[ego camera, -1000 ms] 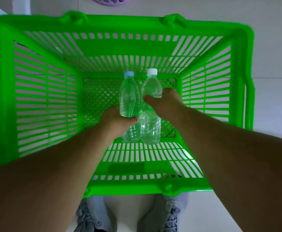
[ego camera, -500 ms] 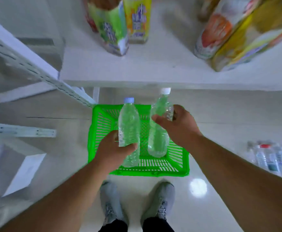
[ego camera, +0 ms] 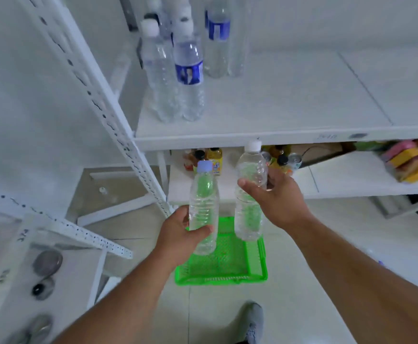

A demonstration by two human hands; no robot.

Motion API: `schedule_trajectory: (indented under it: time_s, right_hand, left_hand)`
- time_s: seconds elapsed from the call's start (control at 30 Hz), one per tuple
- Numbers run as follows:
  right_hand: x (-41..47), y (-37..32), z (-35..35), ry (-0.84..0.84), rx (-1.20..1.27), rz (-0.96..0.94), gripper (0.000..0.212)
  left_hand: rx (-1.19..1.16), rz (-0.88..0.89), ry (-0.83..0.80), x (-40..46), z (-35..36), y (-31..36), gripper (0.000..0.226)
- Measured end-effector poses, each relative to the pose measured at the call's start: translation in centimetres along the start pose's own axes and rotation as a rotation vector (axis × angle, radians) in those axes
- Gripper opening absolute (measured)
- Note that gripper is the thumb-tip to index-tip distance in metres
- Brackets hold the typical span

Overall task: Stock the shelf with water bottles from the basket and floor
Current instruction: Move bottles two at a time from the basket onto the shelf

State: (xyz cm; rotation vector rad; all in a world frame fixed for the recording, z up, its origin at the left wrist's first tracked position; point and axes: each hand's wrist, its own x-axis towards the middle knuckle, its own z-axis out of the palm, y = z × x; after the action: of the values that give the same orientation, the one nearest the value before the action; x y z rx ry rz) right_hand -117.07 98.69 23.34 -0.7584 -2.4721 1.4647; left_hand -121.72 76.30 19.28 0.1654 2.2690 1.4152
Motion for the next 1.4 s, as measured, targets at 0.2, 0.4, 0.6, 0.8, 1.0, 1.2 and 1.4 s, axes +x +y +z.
schedule_trajectory:
  time_s: [0.2,0.4,0.6,0.8,1.0,1.2,1.4]
  right_hand:
    - [-7.1,-10.1,-5.1,0.116,-0.036,-0.1,0.025]
    - [-11.5,-16.1,-8.5,0.218,-0.027,-0.166,0.034]
    - [-13.6,-18.5,-10.8,0.215,-0.02,-0.233,0.03]
    - [-13.0,-17.9,-13.5,0.198,-0.021,-0.243,0.049]
    - [-11.4,-16.1,-17.3,0.148,0.012,-0.257,0.027]
    - [-8.4,-13.6,-21.1,0.094,0.056,-0.276,0.026]
    - [-5.4,-12.7,-22.8,0.046,0.089,-0.287,0.028]
  left_hand:
    - [0.011,0.141,0.005,-6.7,-5.1,6.8,0.033]
    - [0.018,0.251,0.042,-10.9,-7.6,11.4,0.035]
    - [-0.013,0.309,0.038,-13.9,-7.4,14.8,0.035]
    - [-0.047,0.331,0.041,-14.7,-4.7,17.3,0.037]
    - [-0.07,0.312,0.077,-13.4,-0.5,19.2,0.042]
    - [-0.11,0.276,0.135,-12.4,4.0,21.4,0.041]
    - [-0.125,0.247,0.188,-10.6,6.6,22.7,0.043]
